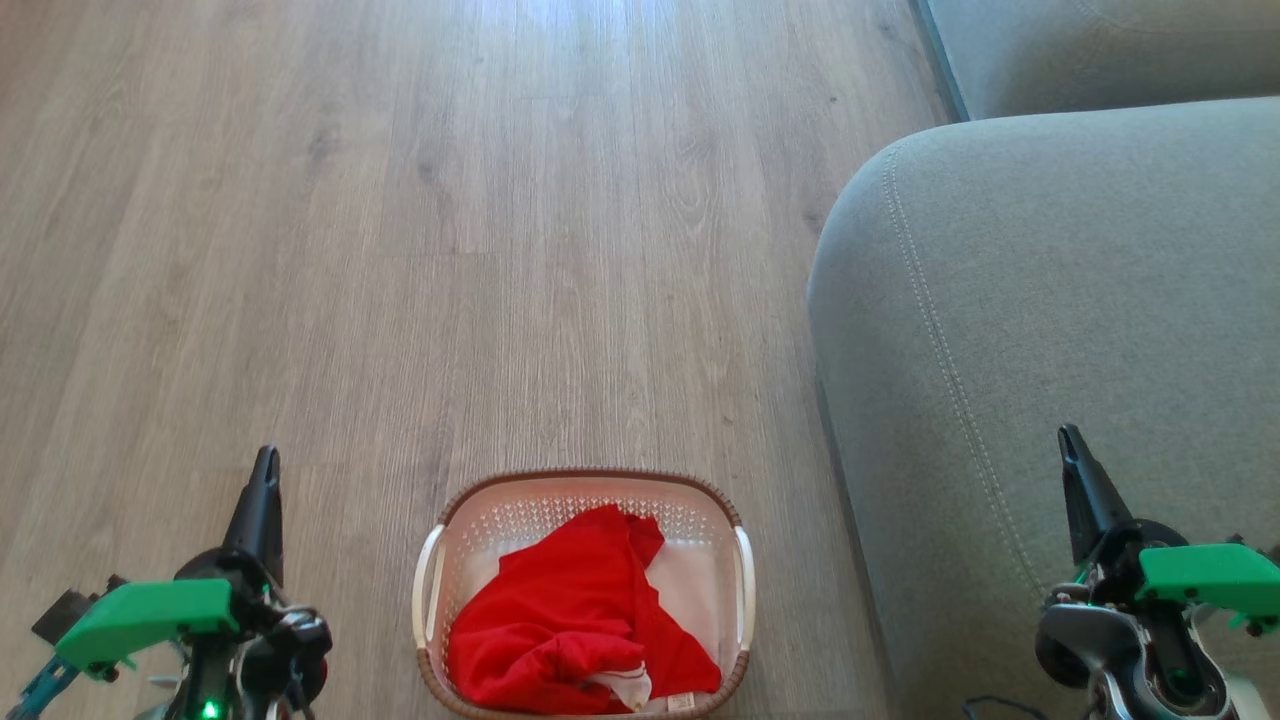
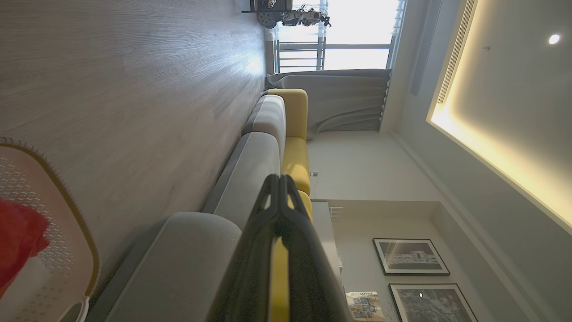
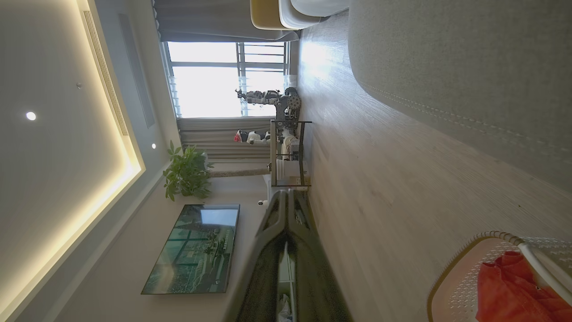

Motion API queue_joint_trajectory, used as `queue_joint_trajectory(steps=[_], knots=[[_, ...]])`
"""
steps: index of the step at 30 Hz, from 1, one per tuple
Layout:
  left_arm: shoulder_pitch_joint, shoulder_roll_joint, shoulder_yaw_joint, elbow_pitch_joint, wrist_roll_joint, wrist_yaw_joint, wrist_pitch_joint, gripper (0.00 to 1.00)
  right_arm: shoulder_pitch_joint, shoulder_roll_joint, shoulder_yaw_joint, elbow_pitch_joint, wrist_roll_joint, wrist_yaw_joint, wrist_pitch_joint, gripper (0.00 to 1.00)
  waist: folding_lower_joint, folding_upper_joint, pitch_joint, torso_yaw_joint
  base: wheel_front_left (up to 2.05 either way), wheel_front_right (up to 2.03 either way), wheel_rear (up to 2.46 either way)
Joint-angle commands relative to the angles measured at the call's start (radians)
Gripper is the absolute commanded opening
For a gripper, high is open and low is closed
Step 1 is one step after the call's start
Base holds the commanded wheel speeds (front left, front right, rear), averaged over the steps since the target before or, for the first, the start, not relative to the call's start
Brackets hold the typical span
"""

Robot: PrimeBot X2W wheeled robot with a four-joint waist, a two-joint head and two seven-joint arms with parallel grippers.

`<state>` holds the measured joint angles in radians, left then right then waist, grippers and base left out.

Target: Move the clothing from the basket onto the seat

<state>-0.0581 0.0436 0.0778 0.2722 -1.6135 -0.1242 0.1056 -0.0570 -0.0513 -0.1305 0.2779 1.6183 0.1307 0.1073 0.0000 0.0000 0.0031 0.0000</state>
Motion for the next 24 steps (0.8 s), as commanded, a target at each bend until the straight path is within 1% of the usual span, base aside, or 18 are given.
queue_joint_trajectory(steps=[1, 6, 7, 10, 18, 24], knots=[[-0.050, 0.007, 0.036, -0.027, 0.005, -0.007, 0.008, 0.00, -0.051, 0.001, 0.017, -0.033, -0.010, 0.000, 0.006, 0.00, 0.0000, 0.0000, 0.000, 0.000, 0.00, 0.00, 0.00], [-0.050, 0.007, 0.036, -0.027, 0.005, -0.007, 0.008, 0.00, -0.051, 0.001, 0.017, -0.033, -0.010, 0.000, 0.006, 0.00, 0.0000, 0.0000, 0.000, 0.000, 0.00, 0.00, 0.00], [0.000, 0.000, 0.000, 0.000, 0.000, 0.000, 0.000, 1.00, 0.000, 0.000, 0.000, 0.000, 0.000, 0.000, 0.000, 1.00, 0.0000, 0.0000, 0.000, 0.000, 0.00, 0.00, 0.00], [0.012, -0.002, -0.003, 0.029, 0.000, 0.001, -0.002, 1.00, 0.013, 0.001, 0.006, 0.030, 0.000, 0.000, -0.001, 1.00, 0.0000, 0.0000, 0.000, 0.000, 0.00, 0.00, 0.00], [0.010, -0.001, -0.012, 0.008, 0.003, 0.001, -0.026, 1.00, 0.014, 0.001, 0.024, 0.004, -0.012, 0.000, -0.025, 1.00, 0.0000, 0.0000, 0.000, 0.001, 0.00, 0.00, 0.00], [0.007, 0.000, -0.018, -0.012, 0.028, 0.000, -0.044, 1.00, 0.012, 0.001, 0.036, -0.020, -0.034, 0.000, -0.043, 1.00, 0.0000, 0.0000, 0.000, 0.001, 0.00, 0.00, 0.00]])
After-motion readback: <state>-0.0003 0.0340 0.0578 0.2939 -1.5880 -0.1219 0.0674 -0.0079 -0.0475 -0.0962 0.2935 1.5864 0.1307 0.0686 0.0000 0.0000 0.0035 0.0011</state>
